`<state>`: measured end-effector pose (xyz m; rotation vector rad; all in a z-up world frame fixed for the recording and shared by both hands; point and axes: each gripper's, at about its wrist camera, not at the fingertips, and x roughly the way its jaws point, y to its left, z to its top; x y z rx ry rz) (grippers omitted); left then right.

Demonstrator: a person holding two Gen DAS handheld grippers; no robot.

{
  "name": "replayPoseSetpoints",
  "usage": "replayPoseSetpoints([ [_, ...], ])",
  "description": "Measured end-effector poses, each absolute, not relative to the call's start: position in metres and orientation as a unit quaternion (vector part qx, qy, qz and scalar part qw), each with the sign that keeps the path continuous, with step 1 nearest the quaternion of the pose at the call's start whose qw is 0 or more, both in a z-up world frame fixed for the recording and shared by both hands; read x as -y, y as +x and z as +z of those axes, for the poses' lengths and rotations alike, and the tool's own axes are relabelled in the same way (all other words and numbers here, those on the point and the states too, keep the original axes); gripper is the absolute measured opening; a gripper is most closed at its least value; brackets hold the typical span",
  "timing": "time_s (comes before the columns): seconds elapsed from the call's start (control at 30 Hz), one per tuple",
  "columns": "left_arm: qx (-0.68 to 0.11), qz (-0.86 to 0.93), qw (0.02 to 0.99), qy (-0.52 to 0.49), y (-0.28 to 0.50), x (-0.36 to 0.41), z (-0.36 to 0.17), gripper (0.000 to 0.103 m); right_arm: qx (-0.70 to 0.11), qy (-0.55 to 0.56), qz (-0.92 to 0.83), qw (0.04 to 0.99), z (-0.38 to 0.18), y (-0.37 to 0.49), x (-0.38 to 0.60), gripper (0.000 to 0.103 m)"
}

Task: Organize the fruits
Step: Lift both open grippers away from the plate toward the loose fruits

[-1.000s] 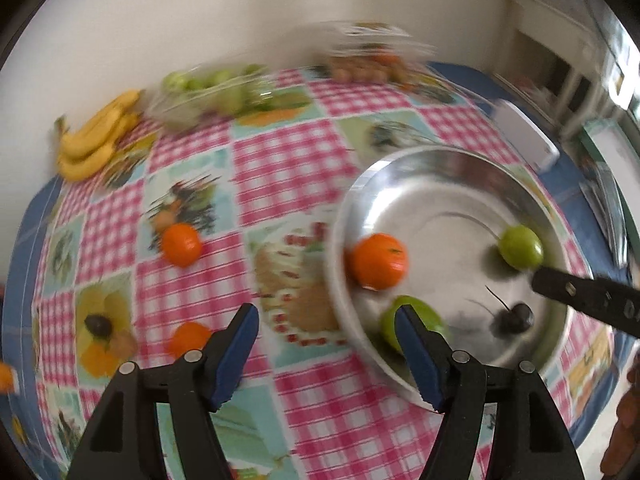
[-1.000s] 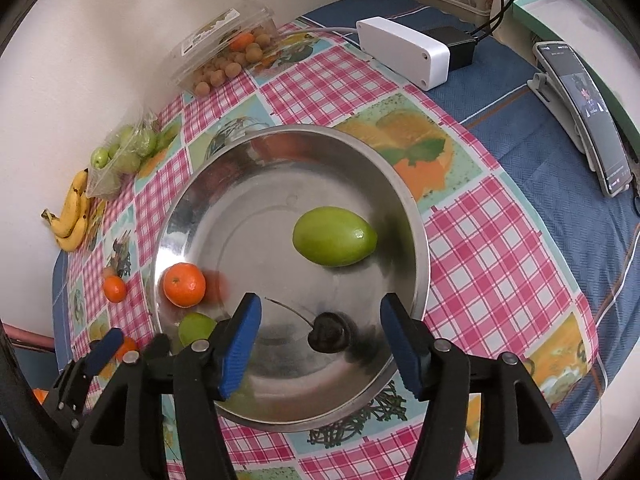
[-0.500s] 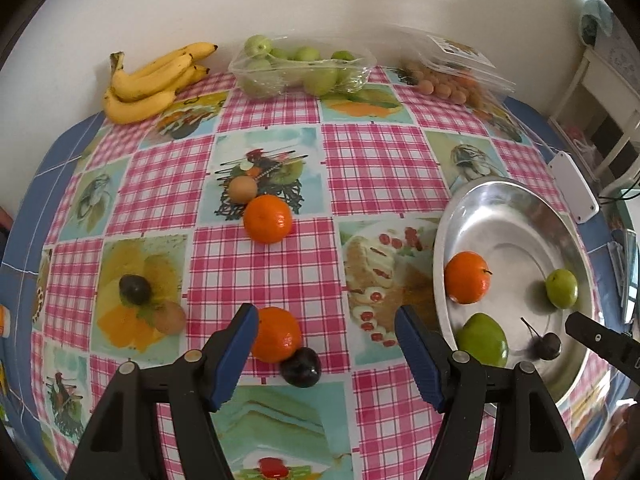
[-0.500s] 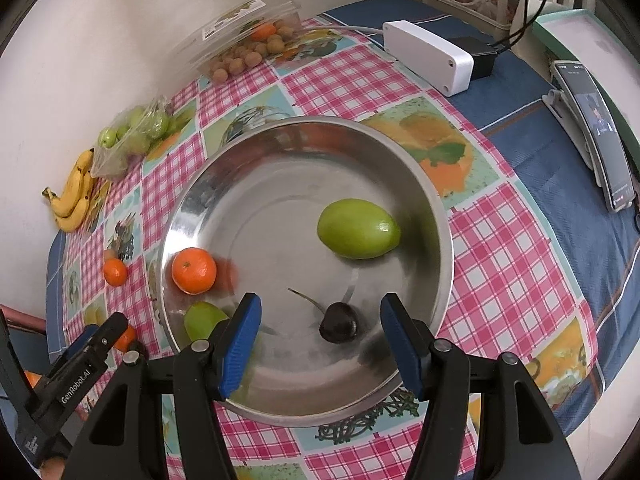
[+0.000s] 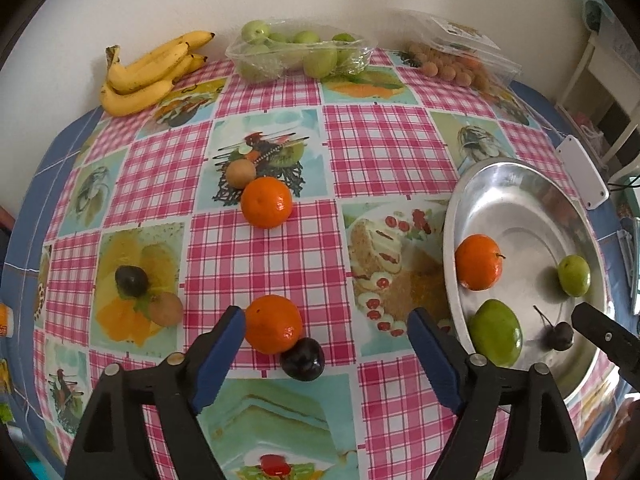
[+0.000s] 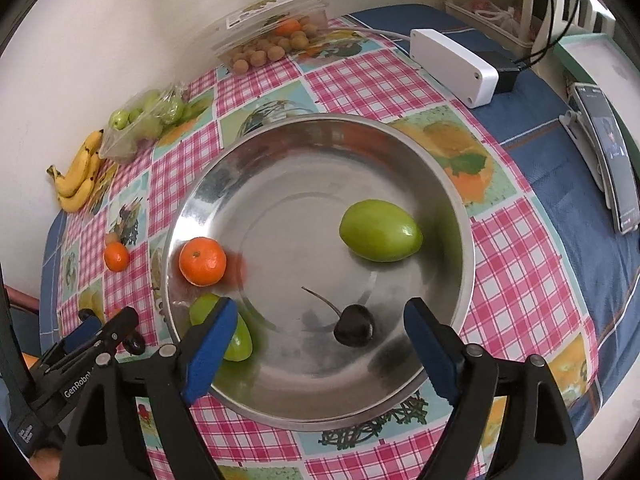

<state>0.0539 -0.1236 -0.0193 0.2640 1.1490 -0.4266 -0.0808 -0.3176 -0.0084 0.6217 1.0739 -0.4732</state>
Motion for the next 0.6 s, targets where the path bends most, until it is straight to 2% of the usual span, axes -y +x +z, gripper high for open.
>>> replayPoseSetpoints([
  [0.03, -0.536, -0.198, 0.811, 0.125, 0.0539, 0.1234, -0.0196, 0.092, -0.498, 0.286, -0.219, 0.789, -0.0084, -0.0802, 0.3170, 0.088],
  [0.07, -0.536, -0.196, 0.812, 0.125, 0.0545, 0.1228, -0.0199, 0.101, -0.497, 0.284, -0.219, 0.790, -0.0084, -0.0802, 0.3165, 0.092],
  [0.1, -0.535, -0.193, 0.813, 0.122, 0.0549, 0.1216, -0.0202, 0.103, -0.498, 0.282, -0.220, 0.790, -0.0086, -0.0801, 0.3159, 0.102],
  [0.13, -0.536, -0.192, 0.813, 0.119, 0.0554, 0.1204, -0.0205, 0.103, -0.499, 0.279, -0.222, 0.790, -0.0089, -0.0799, 0.3155, 0.103],
  [0.6, -0.539, -0.184, 0.812, 0.127, 0.0543, 0.1174, -0.0229, 0.103, -0.503, 0.269, -0.224, 0.790, -0.0103, -0.0781, 0.3137, 0.103],
])
